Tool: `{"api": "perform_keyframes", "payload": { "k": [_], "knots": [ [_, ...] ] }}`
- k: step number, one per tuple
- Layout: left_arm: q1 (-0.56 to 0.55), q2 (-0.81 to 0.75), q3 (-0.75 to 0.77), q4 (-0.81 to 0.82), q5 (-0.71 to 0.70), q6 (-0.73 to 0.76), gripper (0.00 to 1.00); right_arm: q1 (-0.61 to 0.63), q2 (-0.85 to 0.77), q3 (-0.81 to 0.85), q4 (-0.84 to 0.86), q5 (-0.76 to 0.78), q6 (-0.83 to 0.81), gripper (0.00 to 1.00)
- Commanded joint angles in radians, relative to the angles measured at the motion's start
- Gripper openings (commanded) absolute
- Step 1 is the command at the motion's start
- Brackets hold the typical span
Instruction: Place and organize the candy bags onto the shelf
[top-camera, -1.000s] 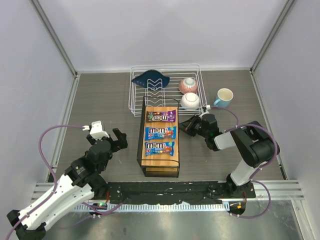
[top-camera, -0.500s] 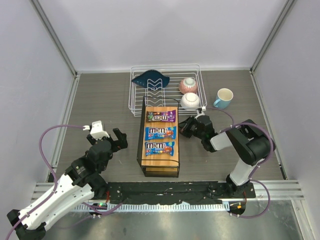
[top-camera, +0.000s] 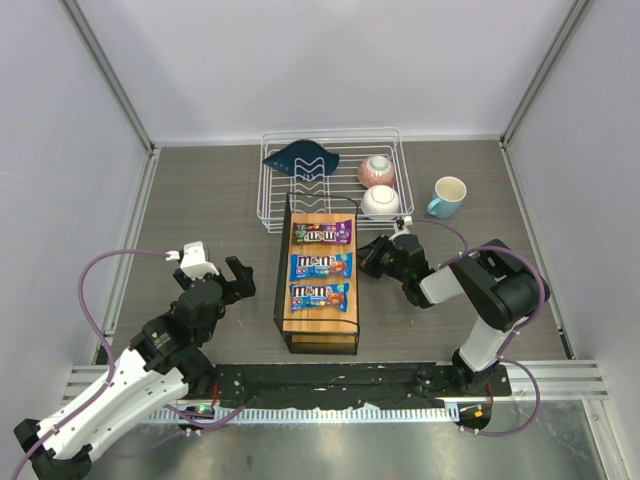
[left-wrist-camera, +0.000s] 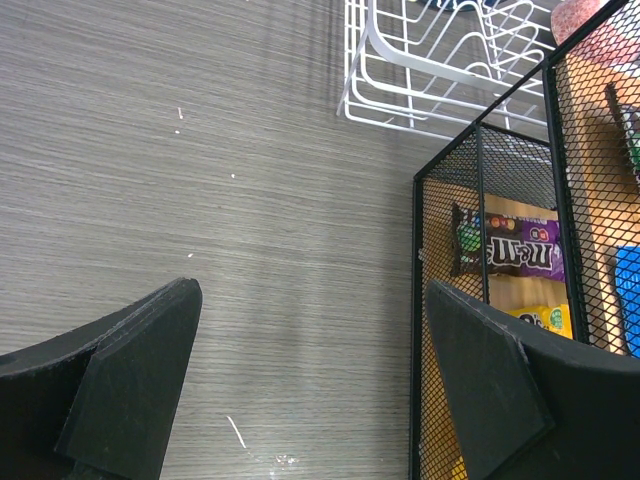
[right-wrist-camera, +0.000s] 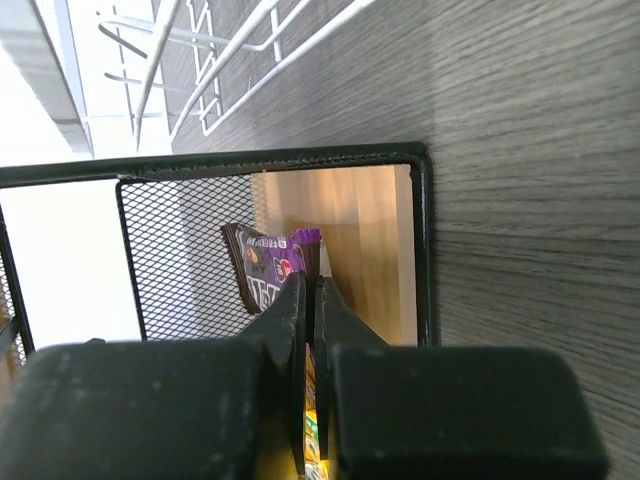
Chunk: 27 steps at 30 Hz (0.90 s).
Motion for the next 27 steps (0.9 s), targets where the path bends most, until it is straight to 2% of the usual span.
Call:
{"api": "perform_keyframes", "payload": {
  "k": [1,8,11,12,14,15,21,27],
  "knots": [
    [-0.004,-0.013,0.0,0.03,0.001,0.011,1.0,0.007,-0.007,-0.015,0.07,0.013,0.006,0.01],
    [-0.004,-0.014,0.0,0.033,-0.001,0.012,1.0,0.009,-0.007,-0.023,0.07,0.01,0.004,0.01],
    [-0.004,-0.01,0.003,0.031,-0.001,0.011,1.0,0.007,-0.007,-0.02,0.07,0.012,0.003,0.12],
    [-0.004,-0.007,0.003,0.03,-0.001,0.011,1.0,0.009,-0.008,-0.021,0.068,0.012,0.004,0.23],
    [-0.004,-0.011,0.005,0.029,-0.001,0.012,1.0,0.009,-0.014,-0.021,0.067,0.013,0.003,0.32],
    [-0.002,-0.01,0.003,0.028,-0.001,0.012,1.0,0.009,-0.018,-0.02,0.065,0.016,0.001,0.44],
    [-0.004,-0.014,0.006,0.023,-0.008,0.008,1.0,0.007,-0.117,-0.029,-0.021,0.084,-0.039,0.58],
    [-0.004,-0.027,0.011,0.016,-0.021,0.003,1.0,-0.002,-0.309,-0.033,-0.261,0.218,-0.112,0.64]
  ]
}}
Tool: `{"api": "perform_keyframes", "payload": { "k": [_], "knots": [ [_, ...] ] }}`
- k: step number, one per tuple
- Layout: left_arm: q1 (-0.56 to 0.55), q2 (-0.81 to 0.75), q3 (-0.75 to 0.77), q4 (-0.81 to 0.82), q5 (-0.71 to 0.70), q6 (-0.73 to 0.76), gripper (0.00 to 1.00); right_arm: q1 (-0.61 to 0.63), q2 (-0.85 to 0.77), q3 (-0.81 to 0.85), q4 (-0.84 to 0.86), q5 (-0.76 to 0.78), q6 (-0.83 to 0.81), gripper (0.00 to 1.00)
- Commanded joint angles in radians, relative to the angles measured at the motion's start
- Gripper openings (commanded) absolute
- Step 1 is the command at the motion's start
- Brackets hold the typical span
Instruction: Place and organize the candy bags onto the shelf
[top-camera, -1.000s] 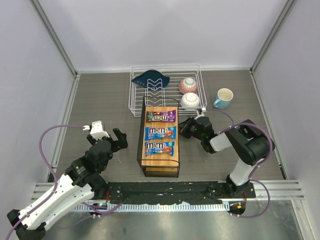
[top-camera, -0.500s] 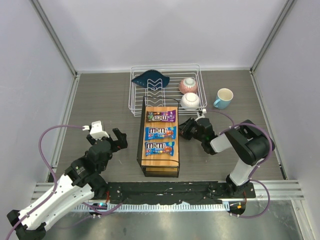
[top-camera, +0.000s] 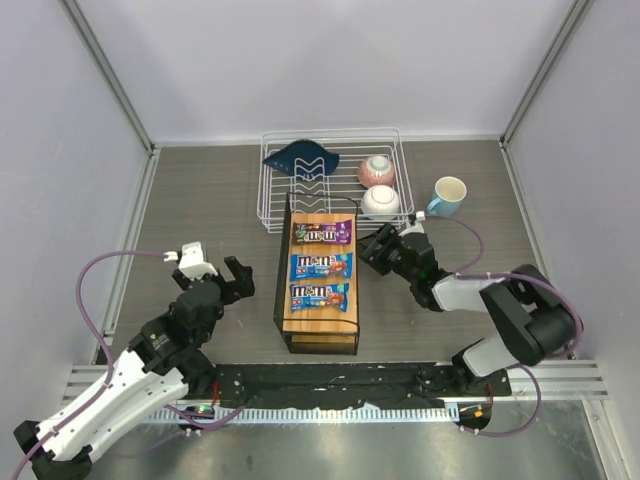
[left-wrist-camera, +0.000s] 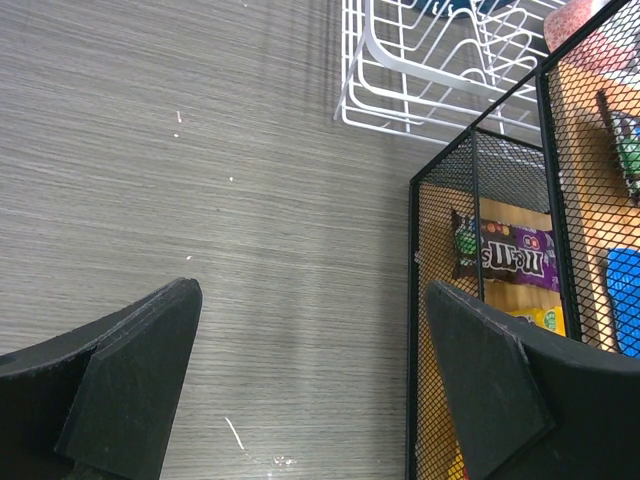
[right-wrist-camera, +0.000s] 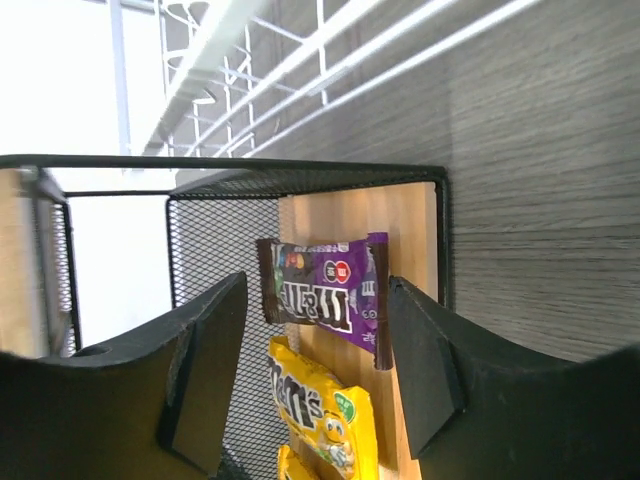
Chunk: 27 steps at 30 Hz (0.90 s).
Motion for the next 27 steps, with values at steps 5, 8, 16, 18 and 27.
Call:
{"api": "perform_keyframes", "payload": {
  "k": [5,8,16,18,27],
  "knots": [
    [-0.005,-0.021,0.011,0.01,-0.026,0.002,1.0,-0.026,-0.326,-0.056,-0.346,0.274,-0.059,0.66],
    [-0.005,-0.026,0.013,0.003,-0.029,-0.001,1.0,-0.039,-0.533,-0.082,-0.503,0.378,-0.069,0.72],
    [-0.005,-0.044,0.006,0.005,-0.034,0.002,1.0,-0.061,-0.893,0.08,-1.005,0.618,-0.189,0.98],
    [-0.005,-0.044,0.006,0.005,-0.04,0.0,1.0,-0.061,-0.914,0.135,-1.073,0.672,-0.212,0.98],
    [-0.005,-0.039,0.028,-0.013,-0.061,-0.003,1.0,-0.062,-0.932,0.298,-1.281,0.917,-0.267,1.0]
  ]
}}
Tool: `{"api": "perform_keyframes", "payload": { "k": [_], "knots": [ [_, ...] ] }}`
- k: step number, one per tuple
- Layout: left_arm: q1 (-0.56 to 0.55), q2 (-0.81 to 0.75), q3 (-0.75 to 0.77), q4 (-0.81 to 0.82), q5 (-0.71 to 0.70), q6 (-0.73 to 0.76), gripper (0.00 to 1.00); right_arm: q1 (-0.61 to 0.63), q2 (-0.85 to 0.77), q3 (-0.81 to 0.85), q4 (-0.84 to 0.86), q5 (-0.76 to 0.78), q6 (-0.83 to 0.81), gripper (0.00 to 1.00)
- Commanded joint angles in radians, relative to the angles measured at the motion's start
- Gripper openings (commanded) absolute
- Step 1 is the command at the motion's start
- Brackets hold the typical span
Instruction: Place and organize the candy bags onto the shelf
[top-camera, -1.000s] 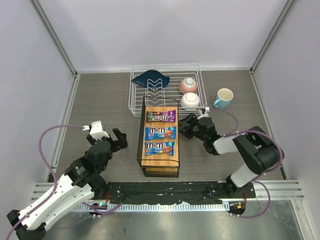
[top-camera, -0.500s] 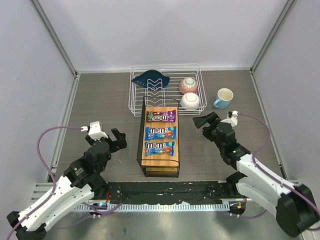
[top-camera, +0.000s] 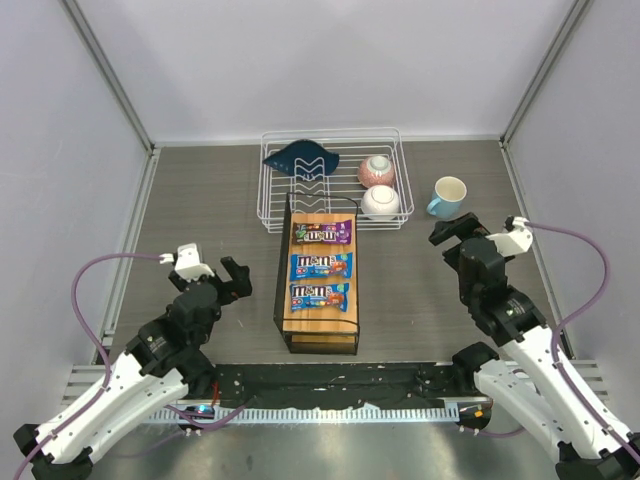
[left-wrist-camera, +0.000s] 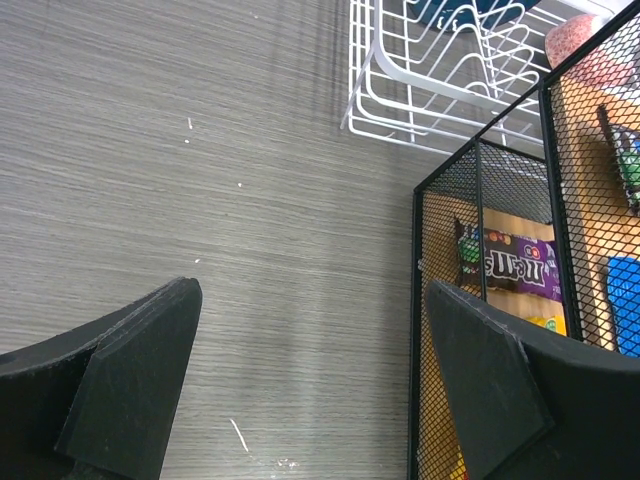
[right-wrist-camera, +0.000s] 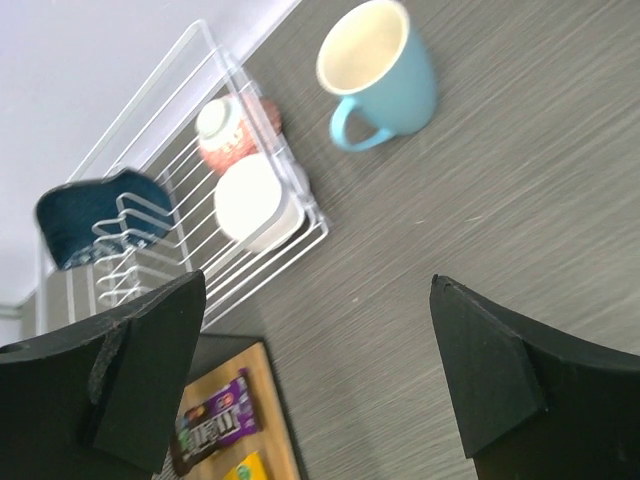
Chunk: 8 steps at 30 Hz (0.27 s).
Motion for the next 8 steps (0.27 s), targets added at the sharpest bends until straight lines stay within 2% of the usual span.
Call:
{"api": "perform_keyframes", "payload": {
  "k": [1,8],
  "knots": [
    [-0.005,0.003,0.032,-0.002,-0.044,0.0,1.0,-0.003,-0.011,0.09,-0.155,0.217,-0.035,1.0],
    [-0.005,0.049,0.072,-0.044,-0.099,-0.024,1.0,-0.005,-0.072,0.12,-0.178,0.287,-0.061,1.0]
  ]
}}
